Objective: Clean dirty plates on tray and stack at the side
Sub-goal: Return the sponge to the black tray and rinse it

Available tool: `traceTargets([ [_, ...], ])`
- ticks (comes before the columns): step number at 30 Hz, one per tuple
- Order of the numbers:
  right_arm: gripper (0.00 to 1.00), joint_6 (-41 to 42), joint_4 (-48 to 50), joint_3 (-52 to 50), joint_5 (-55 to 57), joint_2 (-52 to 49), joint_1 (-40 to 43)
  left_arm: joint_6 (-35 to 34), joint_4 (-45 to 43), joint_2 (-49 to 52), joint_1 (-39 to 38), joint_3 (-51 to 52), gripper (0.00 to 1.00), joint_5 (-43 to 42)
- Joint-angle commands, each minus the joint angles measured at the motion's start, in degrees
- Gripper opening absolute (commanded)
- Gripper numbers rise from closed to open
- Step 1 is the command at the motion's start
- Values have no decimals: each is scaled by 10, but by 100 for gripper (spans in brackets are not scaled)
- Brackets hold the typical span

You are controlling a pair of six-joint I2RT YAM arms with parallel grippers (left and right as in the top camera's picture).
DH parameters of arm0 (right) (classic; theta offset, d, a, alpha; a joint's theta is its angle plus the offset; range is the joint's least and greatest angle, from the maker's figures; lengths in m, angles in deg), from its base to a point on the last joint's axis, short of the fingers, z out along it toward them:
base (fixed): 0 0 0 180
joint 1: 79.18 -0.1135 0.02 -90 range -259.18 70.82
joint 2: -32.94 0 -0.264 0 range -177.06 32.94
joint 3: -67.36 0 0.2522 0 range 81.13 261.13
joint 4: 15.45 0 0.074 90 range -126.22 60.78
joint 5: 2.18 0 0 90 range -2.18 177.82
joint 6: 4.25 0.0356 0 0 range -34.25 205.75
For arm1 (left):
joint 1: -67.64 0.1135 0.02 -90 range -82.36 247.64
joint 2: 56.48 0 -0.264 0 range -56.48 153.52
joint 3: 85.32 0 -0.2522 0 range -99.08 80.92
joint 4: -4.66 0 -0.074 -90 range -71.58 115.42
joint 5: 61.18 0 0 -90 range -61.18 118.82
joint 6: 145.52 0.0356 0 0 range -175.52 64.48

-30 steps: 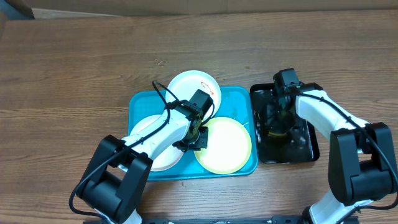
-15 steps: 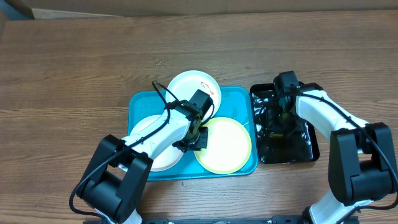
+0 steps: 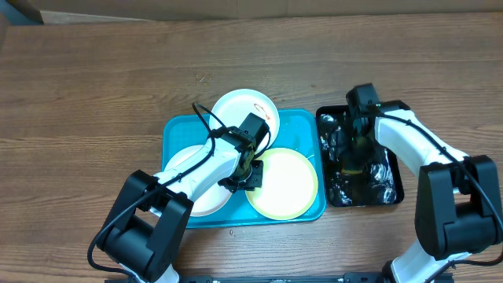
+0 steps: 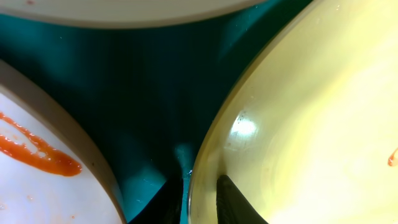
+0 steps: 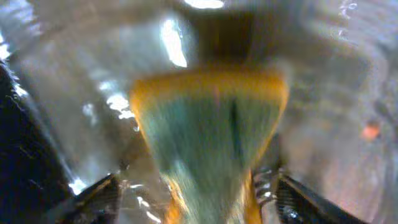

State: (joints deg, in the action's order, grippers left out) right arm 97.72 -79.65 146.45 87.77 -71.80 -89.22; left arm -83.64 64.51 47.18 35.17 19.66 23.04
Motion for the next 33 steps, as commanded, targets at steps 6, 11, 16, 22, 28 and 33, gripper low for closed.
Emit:
traceTargets([
  [6,73,1,52,-3,25,8,4,3,0,10,2,3,21,-7],
  [11,23,1,82,-28,23,8,4,5,0,10,2,3,21,-7],
  [16,34,1,82,-26,23,8,4,5,0,10,2,3,22,-9],
  [22,64,3,61,-26,-5,8,4,5,0,10,2,3,23,-9],
  [28,4,3,50,-26,-16,8,4,5,-1,10,2,3,22,-12],
  [33,4,3,-17,16,-16,8,4,5,-2,10,2,3,22,-13],
])
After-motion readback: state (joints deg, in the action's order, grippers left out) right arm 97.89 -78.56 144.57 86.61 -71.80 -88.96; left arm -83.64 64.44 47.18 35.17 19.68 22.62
